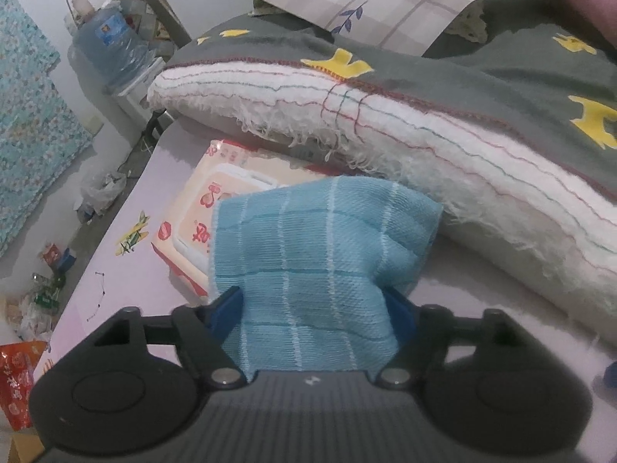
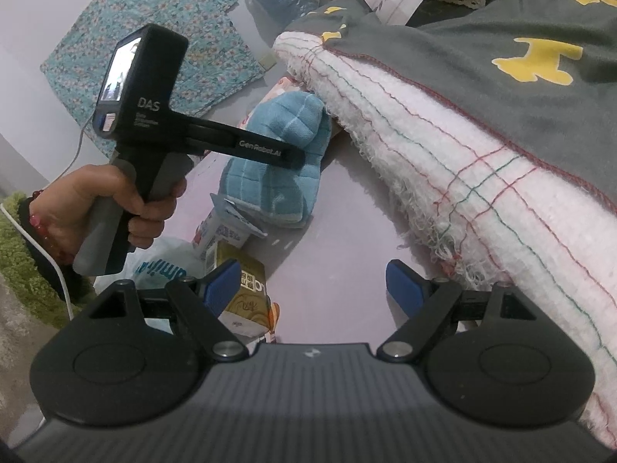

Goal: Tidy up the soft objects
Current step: 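Grasp the blue towel with the left tool and lift it, then carry the blue towel with left tool while right tool grasps green scrunchie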

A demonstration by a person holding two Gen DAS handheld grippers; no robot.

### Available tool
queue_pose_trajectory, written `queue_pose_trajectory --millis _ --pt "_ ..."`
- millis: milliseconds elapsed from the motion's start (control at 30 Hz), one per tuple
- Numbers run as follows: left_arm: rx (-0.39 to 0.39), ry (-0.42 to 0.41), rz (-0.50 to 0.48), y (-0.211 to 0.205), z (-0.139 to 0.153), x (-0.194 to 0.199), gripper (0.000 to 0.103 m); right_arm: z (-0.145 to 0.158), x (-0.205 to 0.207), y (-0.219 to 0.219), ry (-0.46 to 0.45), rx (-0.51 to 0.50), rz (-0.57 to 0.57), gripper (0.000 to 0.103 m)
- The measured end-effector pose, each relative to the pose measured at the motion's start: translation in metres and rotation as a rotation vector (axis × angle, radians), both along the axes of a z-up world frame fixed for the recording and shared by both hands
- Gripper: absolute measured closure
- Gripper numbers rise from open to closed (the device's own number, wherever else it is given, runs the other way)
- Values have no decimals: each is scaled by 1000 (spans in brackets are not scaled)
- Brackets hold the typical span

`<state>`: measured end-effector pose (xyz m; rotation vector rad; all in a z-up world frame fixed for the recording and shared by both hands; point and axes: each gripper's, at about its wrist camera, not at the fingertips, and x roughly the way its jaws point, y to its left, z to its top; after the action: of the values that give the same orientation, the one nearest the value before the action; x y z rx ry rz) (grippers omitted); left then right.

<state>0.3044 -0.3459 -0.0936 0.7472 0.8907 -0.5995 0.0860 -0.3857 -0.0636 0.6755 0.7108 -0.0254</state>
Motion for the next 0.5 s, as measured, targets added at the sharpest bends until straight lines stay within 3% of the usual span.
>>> queue_pose_trajectory --millis 133,200,300,500 --pt "-8 7 -17 2 8 -4 51 0 1 0 -1 1 0 21" --pt "-17 8 -35 2 12 -8 75 1 2 1 -1 0 1 21" --pt "-28 13 -39 3 16 -11 83 2 2 2 -3 -3 1 21" --pt "-87 -6 -28 13 32 -14 86 8 -1 2 -8 -17 -7 21"
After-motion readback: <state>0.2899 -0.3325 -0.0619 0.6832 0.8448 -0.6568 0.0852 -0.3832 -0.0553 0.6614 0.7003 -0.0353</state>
